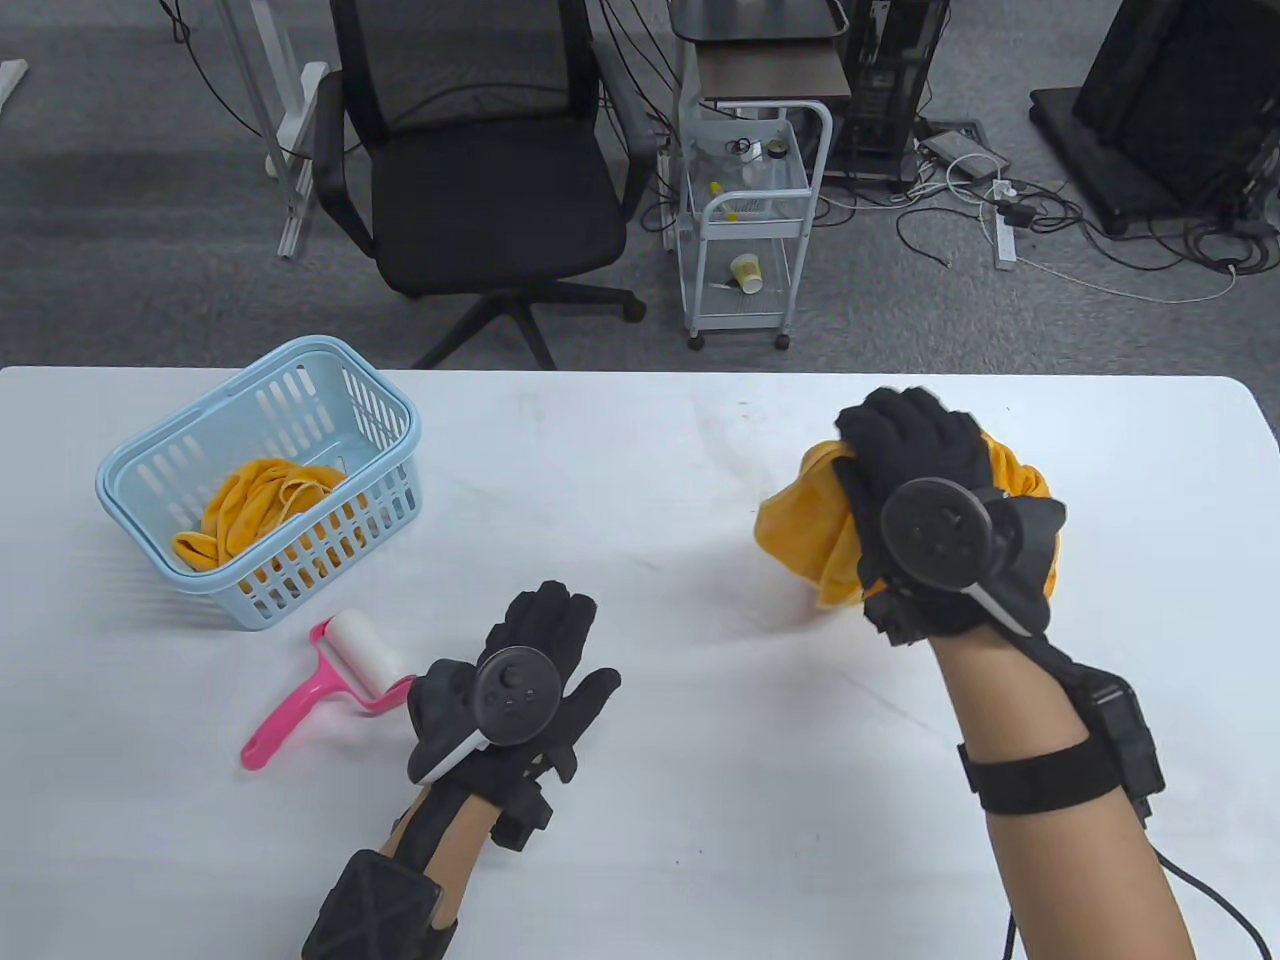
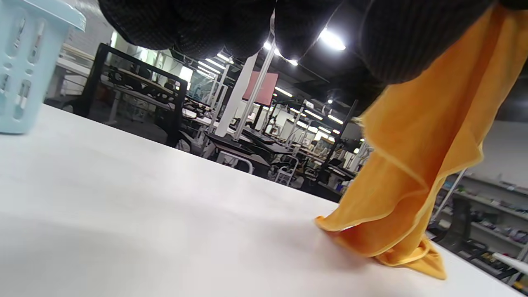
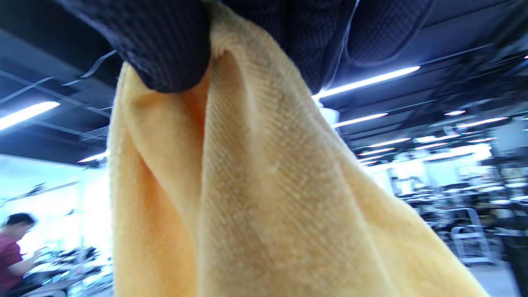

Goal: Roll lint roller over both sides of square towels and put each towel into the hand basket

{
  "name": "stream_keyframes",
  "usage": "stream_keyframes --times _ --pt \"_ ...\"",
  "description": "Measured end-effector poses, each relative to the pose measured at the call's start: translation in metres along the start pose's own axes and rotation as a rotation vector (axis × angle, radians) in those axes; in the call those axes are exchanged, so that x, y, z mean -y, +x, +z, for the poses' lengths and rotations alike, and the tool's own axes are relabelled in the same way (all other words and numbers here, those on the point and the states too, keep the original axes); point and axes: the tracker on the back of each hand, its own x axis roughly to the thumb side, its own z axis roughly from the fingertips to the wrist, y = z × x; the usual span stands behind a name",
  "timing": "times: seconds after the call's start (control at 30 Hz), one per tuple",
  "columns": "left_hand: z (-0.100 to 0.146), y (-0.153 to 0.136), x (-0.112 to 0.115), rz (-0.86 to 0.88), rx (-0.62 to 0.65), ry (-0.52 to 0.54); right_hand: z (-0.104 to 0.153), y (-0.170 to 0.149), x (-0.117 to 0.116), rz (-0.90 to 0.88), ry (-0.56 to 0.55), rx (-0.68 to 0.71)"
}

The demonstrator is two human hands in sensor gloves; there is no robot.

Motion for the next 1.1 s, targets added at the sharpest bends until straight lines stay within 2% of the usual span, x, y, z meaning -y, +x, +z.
stream_keyframes --times 0.13,0.23,0.3,0.4,0.53,0.7,0.8,0.87,0.93,1.0,1.1 --pt "0.002 0.004 0.005 0.102 0.051 -0.013 0.043 0.052 -0.030 -0.081 0.040 0.112" --pt "0.002 0.005 0.014 0.122 0.062 -0.017 0.079 0.073 -0.062 -0.116 0.066 0.154" --pt "0.002 0.003 0.016 0.119 0.070 0.002 0.100 0.074 -0.080 -0.139 0.053 0.128" --pt "0.004 -0.001 0.017 0.115 0.057 0.008 0.116 0.061 -0.094 -0.167 0.063 0.081" --pt "0.006 -0.001 0.010 0.089 0.053 0.056 0.118 0.038 -0.106 -0.176 0.167 0.073" --pt "0.015 0.012 -0.004 -0.150 0.088 0.172 0.121 0.024 -0.124 -0.210 0.363 0.089" --pt "0.021 0.012 -0.014 -0.233 0.077 0.265 0.123 0.015 -0.129 -0.198 0.423 0.087" --pt "0.022 0.009 -0.018 -0.249 0.066 0.292 0.122 0.007 -0.130 -0.365 0.464 0.083" --pt "0.022 0.007 -0.019 -0.263 0.049 0.303 0.121 0.003 -0.125 -0.445 0.469 0.071" --pt "0.022 0.005 -0.020 -0.318 0.041 0.325 0.120 -0.004 -0.114 -0.421 0.467 0.075" --pt "0.021 0.004 -0.018 -0.407 0.035 0.331 0.119 -0.015 -0.098 -0.509 0.390 0.033"
